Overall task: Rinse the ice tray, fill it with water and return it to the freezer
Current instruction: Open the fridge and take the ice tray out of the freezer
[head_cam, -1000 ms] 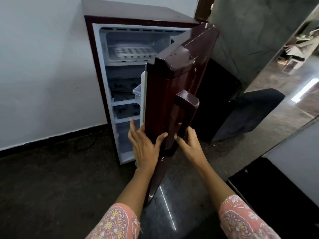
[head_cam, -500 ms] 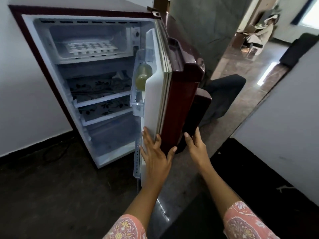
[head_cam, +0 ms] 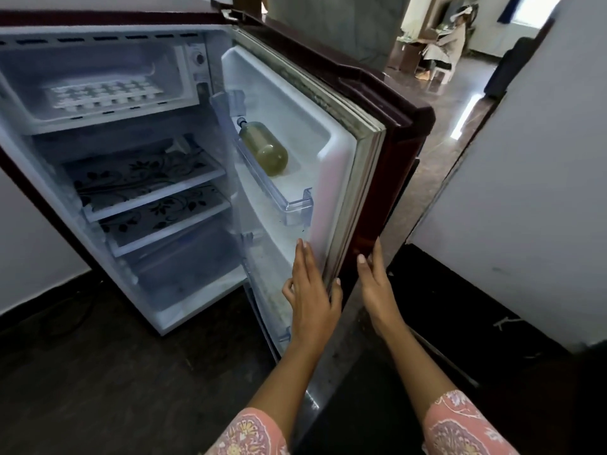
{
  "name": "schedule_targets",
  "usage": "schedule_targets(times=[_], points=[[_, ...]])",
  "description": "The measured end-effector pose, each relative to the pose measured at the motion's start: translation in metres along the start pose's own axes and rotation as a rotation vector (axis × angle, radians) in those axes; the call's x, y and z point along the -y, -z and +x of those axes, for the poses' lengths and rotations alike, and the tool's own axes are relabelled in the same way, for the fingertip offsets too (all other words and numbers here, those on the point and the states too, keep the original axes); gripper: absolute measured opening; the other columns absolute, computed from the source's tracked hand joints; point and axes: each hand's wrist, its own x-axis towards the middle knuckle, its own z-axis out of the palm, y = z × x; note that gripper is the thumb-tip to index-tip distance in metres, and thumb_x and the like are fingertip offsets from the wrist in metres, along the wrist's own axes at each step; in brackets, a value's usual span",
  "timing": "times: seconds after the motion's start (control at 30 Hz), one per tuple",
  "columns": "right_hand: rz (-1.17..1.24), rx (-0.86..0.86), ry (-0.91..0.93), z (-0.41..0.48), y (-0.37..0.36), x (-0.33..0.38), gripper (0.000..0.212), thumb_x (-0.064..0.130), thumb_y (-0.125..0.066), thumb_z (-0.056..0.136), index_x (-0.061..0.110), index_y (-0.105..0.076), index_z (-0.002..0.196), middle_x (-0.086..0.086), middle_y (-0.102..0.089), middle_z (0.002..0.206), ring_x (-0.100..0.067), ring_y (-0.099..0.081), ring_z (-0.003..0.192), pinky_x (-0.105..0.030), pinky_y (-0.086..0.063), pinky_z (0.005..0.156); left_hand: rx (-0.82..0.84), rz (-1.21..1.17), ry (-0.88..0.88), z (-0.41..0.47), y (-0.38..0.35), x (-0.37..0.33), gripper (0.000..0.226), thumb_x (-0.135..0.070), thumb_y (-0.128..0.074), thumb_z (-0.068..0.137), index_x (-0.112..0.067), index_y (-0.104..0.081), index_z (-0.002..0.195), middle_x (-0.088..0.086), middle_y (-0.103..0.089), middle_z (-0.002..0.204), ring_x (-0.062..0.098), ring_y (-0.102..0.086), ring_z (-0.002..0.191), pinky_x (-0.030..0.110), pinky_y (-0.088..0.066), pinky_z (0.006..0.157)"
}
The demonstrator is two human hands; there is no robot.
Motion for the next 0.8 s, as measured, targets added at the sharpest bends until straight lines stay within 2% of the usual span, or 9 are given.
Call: schedule_targets(times=[0.07,0.13,0.23,0.37,0.5,0.63,0.73,0.8], points=[[-0.031,-0.039,-0.002,0.004,0.006,-0.002,0.057,0.027,-0.033,0.1,0.026,-0.001,0.147,0.01,-0.009,0.154,0.001,-0.011,0.135,-0.021,-0.013,0.111,0.041,0.046,-0.005,0.003,-0.007,-0.004,0.07,-0.041,-0.022,0.088,-0.014,0.007,0.147,0.002,0.001,0.158,0.007,-0.006,0.141,0.029,-0.014,0.102],[-0.065,-0.067,-0.005,0.009,0.013,-0.004,0.058,0.027,-0.034,0.1,0.026,-0.001,0.147,0.005,-0.007,0.156,-0.003,-0.01,0.137,-0.025,-0.013,0.112,0.077,0.087,-0.018,0.006,-0.015,-0.007,0.068,-0.028,-0.033,0.093,-0.012,0.003,0.148,0.004,0.001,0.158,0.015,-0.006,0.144,0.033,-0.016,0.103],[-0.092,-0.08,-0.026,0.016,0.023,-0.005,0.058,0.03,-0.035,0.099,0.028,0.0,0.147,0.002,-0.008,0.156,-0.007,-0.012,0.139,-0.028,-0.015,0.111,0.111,0.118,-0.018,0.012,-0.022,-0.011,0.075,-0.013,-0.044,0.09,-0.012,0.002,0.149,0.005,0.0,0.158,0.016,-0.009,0.144,0.041,-0.018,0.107],[-0.11,-0.098,-0.052,0.026,0.033,-0.007,0.058,0.032,-0.034,0.099,0.031,0.0,0.146,0.0,-0.009,0.157,-0.015,-0.014,0.143,-0.031,-0.016,0.113,0.114,0.16,-0.053,0.018,-0.027,-0.014,0.078,-0.008,-0.05,0.083,-0.011,-0.007,0.149,0.008,-0.015,0.156,0.02,-0.022,0.142,0.046,-0.024,0.104],[-0.11,-0.101,-0.067,0.034,0.04,-0.009,0.058,0.032,-0.032,0.1,0.033,0.003,0.146,-0.001,-0.007,0.157,-0.016,-0.012,0.143,-0.037,-0.015,0.117,0.144,0.223,-0.128,0.023,-0.028,-0.012,0.08,-0.009,-0.055,0.081,-0.01,-0.013,0.148,0.008,-0.024,0.154,0.02,-0.025,0.141,0.048,-0.027,0.103],[-0.122,-0.094,-0.065,0.037,0.043,-0.01,0.057,0.031,-0.03,0.1,0.032,0.005,0.146,-0.001,-0.006,0.157,-0.018,-0.01,0.144,-0.038,-0.014,0.117,0.15,0.303,-0.165,0.027,-0.027,-0.009,0.081,-0.013,-0.061,0.076,-0.012,-0.02,0.146,0.006,-0.034,0.15,0.019,-0.033,0.137,0.049,-0.035,0.098],[-0.155,-0.097,-0.074,0.039,0.044,-0.007,0.058,0.032,-0.031,0.1,0.031,0.004,0.146,-0.002,-0.006,0.157,-0.02,-0.011,0.144,-0.038,-0.015,0.115,0.162,0.337,-0.19,0.031,-0.022,-0.003,0.077,-0.019,-0.057,0.08,-0.015,-0.019,0.147,0.002,-0.033,0.151,0.018,-0.03,0.139,0.047,-0.035,0.099],[-0.216,-0.162,-0.024,0.032,0.04,-0.005,0.058,0.03,-0.035,0.099,0.027,-0.002,0.147,-0.003,-0.006,0.157,-0.02,-0.012,0.143,-0.039,-0.018,0.115,0.172,0.366,-0.221,0.032,-0.017,0.005,0.071,-0.023,-0.05,0.082,-0.015,-0.022,0.147,0.002,-0.034,0.151,0.019,-0.028,0.14,0.046,-0.036,0.101]])
